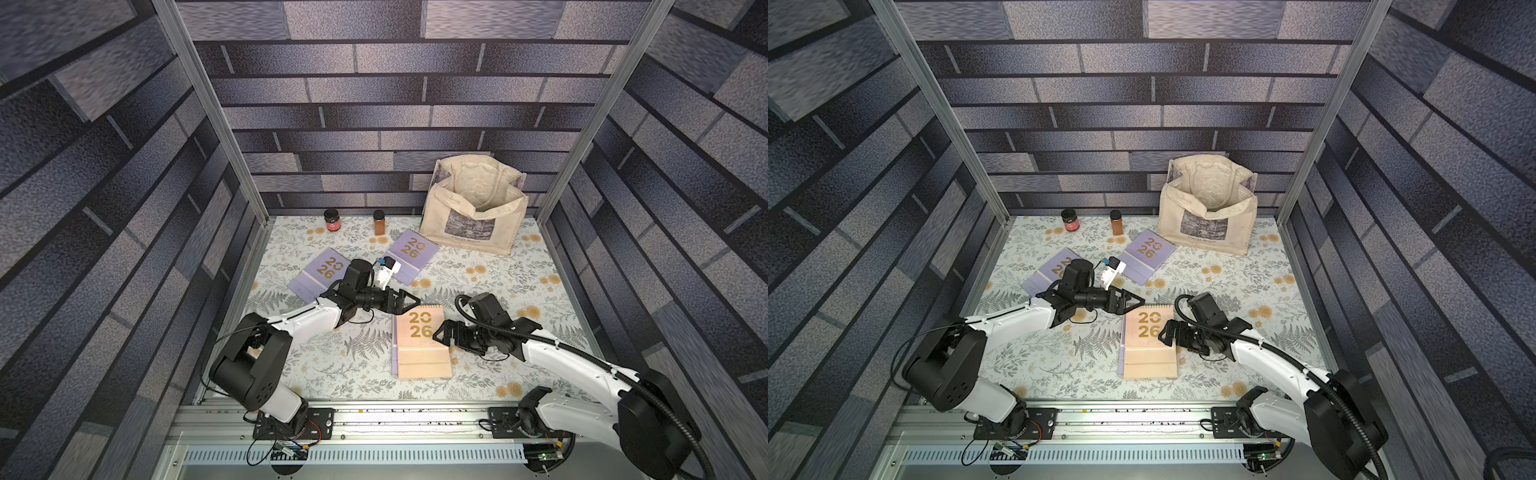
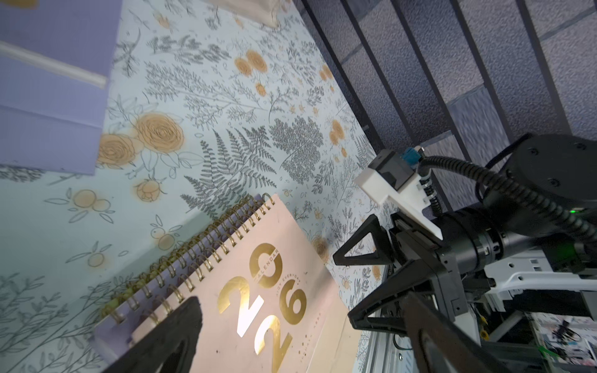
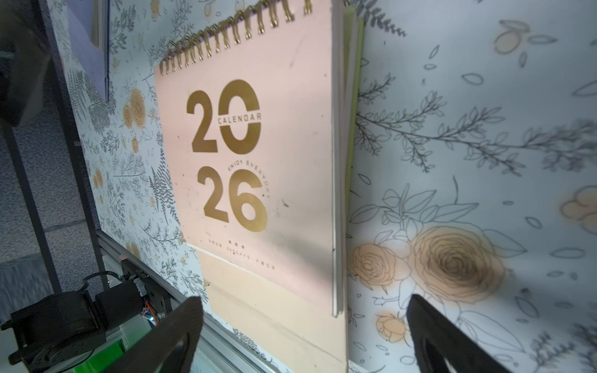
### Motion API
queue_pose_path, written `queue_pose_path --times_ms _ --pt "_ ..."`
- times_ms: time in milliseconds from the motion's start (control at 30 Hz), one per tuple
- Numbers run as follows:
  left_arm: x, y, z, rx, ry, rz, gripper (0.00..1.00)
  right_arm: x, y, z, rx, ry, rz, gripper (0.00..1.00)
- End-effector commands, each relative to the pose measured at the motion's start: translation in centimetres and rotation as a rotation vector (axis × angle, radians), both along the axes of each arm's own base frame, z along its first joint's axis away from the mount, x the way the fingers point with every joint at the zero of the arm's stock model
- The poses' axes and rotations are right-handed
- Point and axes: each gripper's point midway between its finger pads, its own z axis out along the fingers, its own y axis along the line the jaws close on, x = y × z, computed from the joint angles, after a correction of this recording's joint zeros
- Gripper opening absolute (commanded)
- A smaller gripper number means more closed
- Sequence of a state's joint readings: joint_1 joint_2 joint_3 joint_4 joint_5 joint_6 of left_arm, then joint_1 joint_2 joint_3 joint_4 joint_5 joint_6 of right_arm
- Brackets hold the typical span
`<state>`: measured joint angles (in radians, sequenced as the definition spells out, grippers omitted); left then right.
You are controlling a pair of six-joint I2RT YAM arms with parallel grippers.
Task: Stack the calendars
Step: Place the calendar at the calendar, then adjust the calendar at the calendar.
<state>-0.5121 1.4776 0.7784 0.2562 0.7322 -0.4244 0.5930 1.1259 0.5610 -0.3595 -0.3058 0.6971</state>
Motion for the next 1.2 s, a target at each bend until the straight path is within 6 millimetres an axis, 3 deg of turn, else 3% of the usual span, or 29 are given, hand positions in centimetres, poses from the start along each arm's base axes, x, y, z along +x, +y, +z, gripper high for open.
queue_pose_path --times_ms 0,100,433,667,1167 --pt "0.2 3.4 -1.6 0.058 -0.003 0.123 1.0 -0.1 -0.6 0.2 -0.026 0.004 -0.011 1.0" --pt "-0.9 4.7 -2.8 0.066 0.022 0.141 1.0 0.0 -0.3 -0.1 -0.022 0.014 -0.009 1.0" --pt "-3.8 5.6 -6.0 0.079 0.096 0.146 1.0 0.7 1.7 -0.1 -0.024 0.005 0.016 1.0" --pt "-3.4 6.6 -6.3 0.077 0.084 0.203 1.0 0.7 3.2 -0.3 -0.018 0.003 0.038 1.0" --pt "-3.2 6.6 -6.5 0.07 0.089 0.205 1.0 0.6 4.8 -0.3 -0.021 0.019 0.067 1.0"
